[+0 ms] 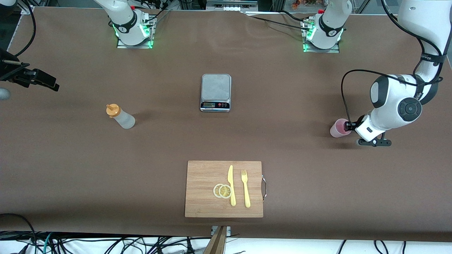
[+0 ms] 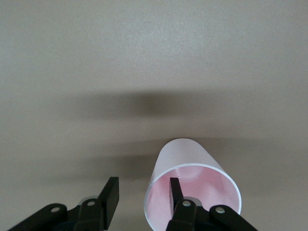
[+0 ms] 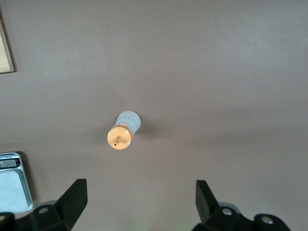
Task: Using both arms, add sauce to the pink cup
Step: 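Carry the pink cup with the left gripper onto the scale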
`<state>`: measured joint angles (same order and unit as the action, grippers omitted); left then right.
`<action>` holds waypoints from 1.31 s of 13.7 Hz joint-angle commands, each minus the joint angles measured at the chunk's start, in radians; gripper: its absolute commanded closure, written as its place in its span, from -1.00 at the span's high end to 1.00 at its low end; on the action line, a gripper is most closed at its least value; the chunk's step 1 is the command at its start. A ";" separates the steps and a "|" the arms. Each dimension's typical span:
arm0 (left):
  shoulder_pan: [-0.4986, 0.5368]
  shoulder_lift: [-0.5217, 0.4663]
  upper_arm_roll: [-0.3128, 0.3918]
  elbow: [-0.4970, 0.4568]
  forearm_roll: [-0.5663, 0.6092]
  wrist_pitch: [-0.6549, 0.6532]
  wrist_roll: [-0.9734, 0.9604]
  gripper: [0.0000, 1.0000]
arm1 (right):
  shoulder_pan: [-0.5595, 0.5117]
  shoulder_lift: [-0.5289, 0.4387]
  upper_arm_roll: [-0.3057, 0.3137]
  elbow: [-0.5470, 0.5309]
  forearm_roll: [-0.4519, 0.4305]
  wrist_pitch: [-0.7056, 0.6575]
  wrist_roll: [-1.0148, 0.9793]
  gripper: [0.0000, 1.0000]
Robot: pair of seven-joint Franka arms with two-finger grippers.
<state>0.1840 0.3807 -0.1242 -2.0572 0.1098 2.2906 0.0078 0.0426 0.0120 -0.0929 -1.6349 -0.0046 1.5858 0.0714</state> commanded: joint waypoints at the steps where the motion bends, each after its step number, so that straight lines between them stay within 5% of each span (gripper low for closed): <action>1: -0.009 -0.014 0.009 -0.009 0.002 0.013 -0.003 -0.57 | -0.003 -0.003 0.002 0.004 0.011 -0.004 -0.010 1.00; 3: -0.009 -0.008 0.008 -0.006 0.002 0.013 -0.003 -1.00 | -0.003 -0.003 0.002 0.003 0.011 -0.004 -0.010 1.00; 8: -0.050 -0.026 0.006 0.041 0.001 -0.023 -0.005 -1.00 | -0.003 -0.003 0.002 0.004 0.011 -0.006 -0.010 1.00; 14: -0.282 -0.034 -0.017 0.247 -0.223 -0.308 -0.089 -1.00 | -0.003 -0.003 0.002 0.003 0.011 -0.004 -0.010 1.00; 18: -0.467 -0.031 -0.037 0.252 -0.265 -0.300 -0.262 -1.00 | -0.003 -0.003 0.002 0.003 0.011 -0.006 -0.010 1.00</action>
<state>-0.2042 0.3481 -0.1622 -1.8175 -0.1355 2.0003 -0.1687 0.0427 0.0121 -0.0927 -1.6349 -0.0046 1.5854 0.0714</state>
